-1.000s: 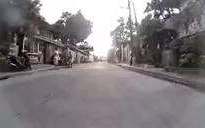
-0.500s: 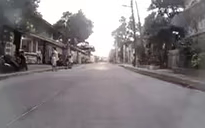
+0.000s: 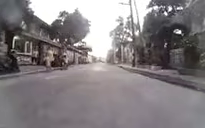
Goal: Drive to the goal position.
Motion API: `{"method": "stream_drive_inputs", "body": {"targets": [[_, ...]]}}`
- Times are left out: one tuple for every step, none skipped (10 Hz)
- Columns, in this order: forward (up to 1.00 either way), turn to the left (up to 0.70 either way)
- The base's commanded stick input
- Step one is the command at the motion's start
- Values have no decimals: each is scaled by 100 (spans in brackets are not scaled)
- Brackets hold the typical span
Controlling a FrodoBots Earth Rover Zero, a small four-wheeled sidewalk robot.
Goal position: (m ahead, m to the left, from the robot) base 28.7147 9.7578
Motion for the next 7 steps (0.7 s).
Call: {"method": "stream_drive_inputs", "body": {"targets": [[100,-40],[100,-35],[100,-24],[100,-3],[100,0],[100,0],[100,0]]}}
